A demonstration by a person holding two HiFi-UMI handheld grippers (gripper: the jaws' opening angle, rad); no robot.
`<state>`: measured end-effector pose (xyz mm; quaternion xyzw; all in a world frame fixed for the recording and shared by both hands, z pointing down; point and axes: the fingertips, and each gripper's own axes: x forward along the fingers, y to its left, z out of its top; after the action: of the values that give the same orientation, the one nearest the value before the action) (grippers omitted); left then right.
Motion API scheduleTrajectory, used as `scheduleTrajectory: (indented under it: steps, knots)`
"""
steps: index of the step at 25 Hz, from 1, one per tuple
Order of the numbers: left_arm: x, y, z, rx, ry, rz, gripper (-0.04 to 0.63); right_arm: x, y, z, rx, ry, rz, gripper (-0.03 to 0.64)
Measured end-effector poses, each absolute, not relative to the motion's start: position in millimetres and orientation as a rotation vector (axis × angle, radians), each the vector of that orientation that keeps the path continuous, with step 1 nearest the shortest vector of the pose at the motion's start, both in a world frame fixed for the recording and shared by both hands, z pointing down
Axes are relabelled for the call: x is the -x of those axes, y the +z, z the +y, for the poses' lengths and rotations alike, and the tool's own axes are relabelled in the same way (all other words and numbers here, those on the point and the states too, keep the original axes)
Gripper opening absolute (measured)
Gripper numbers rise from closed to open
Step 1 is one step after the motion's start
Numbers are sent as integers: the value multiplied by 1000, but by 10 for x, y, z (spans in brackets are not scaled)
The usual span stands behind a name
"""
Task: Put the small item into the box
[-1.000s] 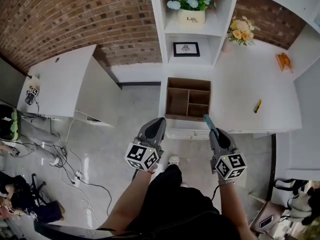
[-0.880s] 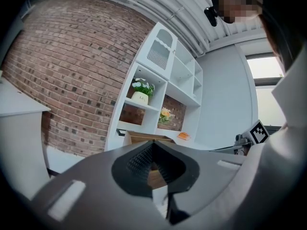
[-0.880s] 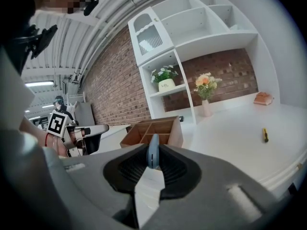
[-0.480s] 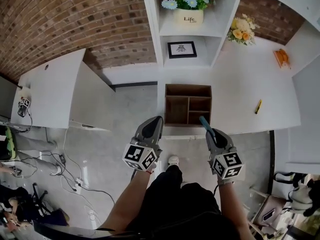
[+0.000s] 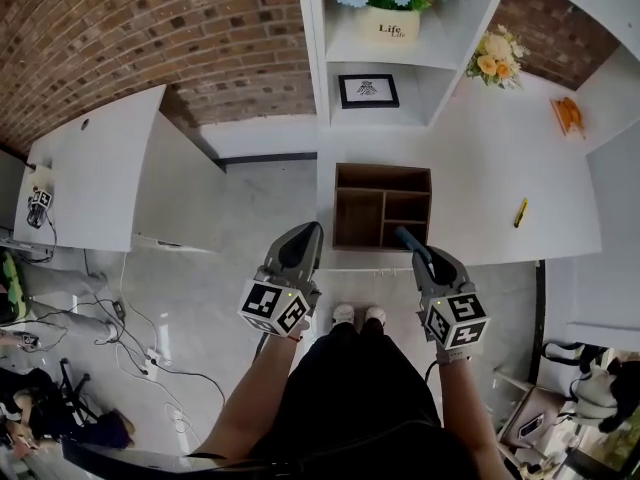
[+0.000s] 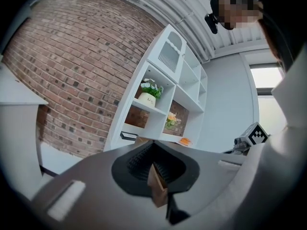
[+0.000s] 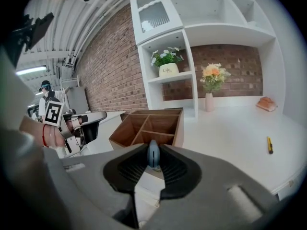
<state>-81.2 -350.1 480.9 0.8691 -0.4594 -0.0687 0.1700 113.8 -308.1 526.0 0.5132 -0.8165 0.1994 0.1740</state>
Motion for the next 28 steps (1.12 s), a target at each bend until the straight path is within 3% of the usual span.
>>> scheduleTrajectory:
  steps: [28]
  knots:
    - [831, 4922, -3633, -2400, -137, -1435, 2, -855, 5478, -3330, -1116, 372, -2233, 75]
